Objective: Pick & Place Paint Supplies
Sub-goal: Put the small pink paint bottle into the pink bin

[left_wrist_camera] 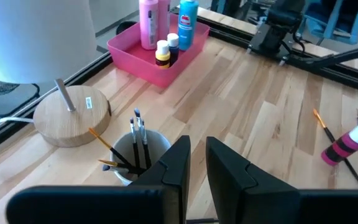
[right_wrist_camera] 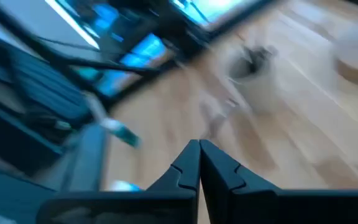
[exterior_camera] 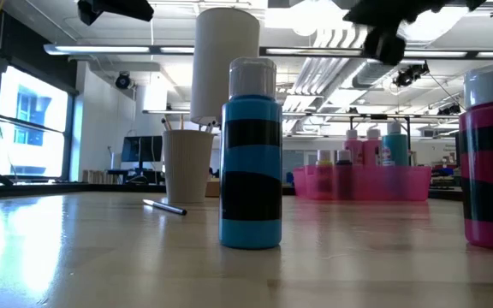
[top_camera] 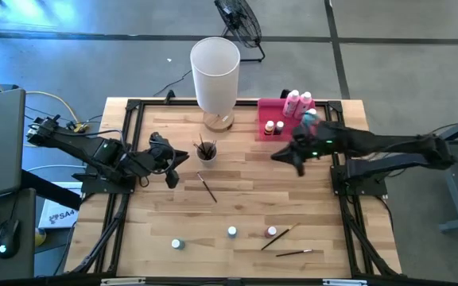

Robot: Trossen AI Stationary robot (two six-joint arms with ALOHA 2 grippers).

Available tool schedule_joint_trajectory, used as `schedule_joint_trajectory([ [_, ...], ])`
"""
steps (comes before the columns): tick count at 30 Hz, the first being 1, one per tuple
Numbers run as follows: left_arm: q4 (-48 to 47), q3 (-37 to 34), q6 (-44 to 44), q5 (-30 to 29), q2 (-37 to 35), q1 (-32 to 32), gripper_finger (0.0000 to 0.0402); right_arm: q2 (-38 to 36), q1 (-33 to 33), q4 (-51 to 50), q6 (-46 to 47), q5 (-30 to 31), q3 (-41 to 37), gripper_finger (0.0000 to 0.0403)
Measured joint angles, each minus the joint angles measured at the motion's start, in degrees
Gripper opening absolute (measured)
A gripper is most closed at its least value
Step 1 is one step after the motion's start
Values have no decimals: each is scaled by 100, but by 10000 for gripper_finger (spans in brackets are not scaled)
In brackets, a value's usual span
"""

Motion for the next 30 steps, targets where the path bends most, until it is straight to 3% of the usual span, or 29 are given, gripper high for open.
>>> schedule_joint_trajectory([
  [6, 108, 0, 27, 12, 0, 0, 49, -901, 431, 520, 23, 42, 0, 2],
  [13, 171, 0, 20, 12, 2, 0, 49, -1323, 609, 888, -291, -126, 2, 2],
  [21, 174, 0, -12, -101, 2, 0, 49, -1215, 606, 710, -334, -531, 2, 2],
  [30, 226, 0, 55, -147, -17, 2, 49, -568, 990, 772, -758, 107, 323, 2],
])
